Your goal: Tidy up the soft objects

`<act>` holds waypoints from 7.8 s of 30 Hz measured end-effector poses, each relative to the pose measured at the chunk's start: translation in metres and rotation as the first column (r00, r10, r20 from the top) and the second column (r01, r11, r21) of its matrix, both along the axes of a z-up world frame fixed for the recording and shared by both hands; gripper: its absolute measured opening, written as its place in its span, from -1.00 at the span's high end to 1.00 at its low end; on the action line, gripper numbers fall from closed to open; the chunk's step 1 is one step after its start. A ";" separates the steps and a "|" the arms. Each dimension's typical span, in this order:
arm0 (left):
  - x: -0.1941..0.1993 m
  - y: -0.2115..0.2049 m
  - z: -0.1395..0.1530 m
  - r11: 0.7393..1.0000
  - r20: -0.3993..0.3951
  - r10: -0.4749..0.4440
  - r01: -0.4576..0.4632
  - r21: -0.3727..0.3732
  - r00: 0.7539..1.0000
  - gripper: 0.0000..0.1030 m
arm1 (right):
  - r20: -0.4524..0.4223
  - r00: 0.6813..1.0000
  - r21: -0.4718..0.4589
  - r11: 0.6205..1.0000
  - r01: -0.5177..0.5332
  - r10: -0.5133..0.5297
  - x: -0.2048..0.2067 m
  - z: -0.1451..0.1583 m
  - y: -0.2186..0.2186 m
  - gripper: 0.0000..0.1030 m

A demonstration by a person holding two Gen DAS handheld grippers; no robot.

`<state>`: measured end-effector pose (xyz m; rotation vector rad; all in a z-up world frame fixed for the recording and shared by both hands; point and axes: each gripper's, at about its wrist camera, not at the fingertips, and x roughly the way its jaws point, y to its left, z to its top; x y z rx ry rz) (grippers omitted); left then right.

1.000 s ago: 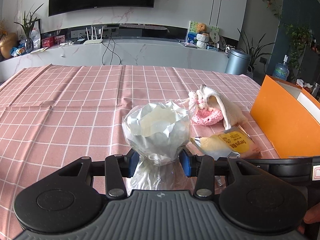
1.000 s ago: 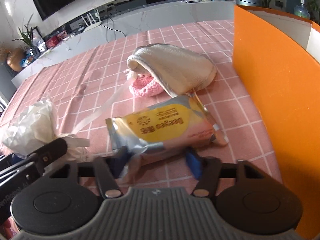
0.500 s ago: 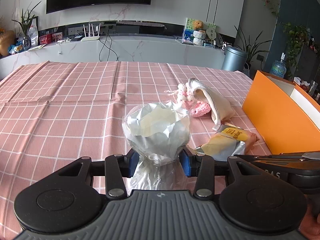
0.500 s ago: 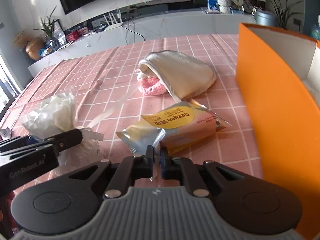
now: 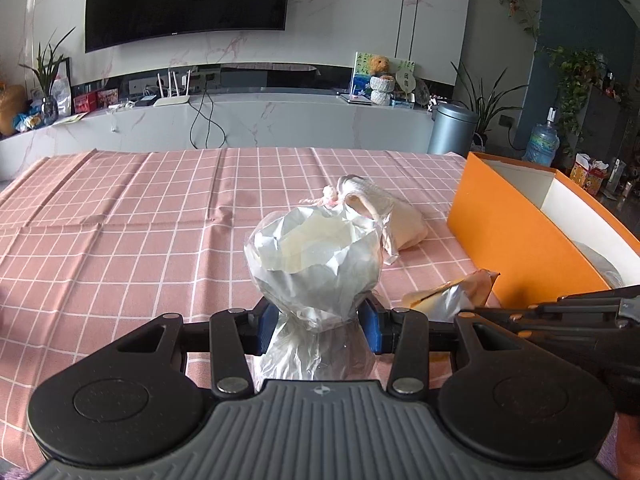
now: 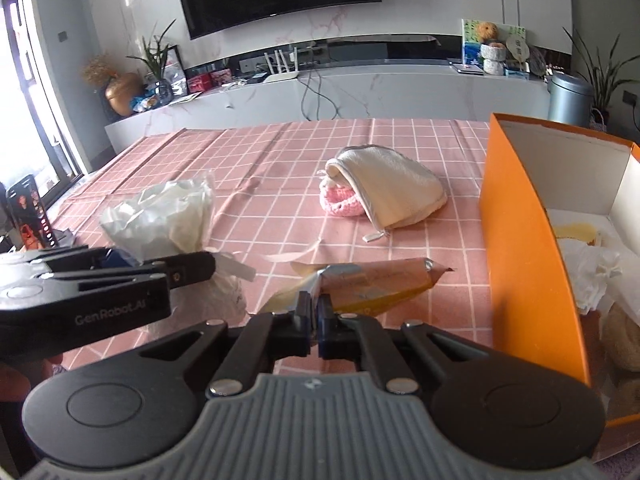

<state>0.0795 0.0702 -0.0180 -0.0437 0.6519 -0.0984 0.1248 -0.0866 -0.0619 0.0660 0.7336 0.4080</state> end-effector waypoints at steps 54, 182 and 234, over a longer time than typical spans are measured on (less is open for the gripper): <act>-0.007 -0.010 -0.016 0.999 -0.048 -0.029 0.027 -0.041 0.998 0.04 | -0.084 0.993 -0.029 0.996 0.081 -0.083 -0.004 -0.039 -0.010 0.69; 0.154 -0.249 -0.002 0.640 -0.274 -0.740 0.769 -0.006 0.614 -0.26 | -0.080 0.995 -0.499 0.861 -0.098 0.066 0.097 0.017 -0.231 0.10; 0.017 0.004 0.006 0.997 0.075 -0.013 0.019 -0.072 0.997 -0.30 | 0.228 0.971 -0.016 0.996 0.083 -0.078 -0.007 0.019 -0.041 -0.43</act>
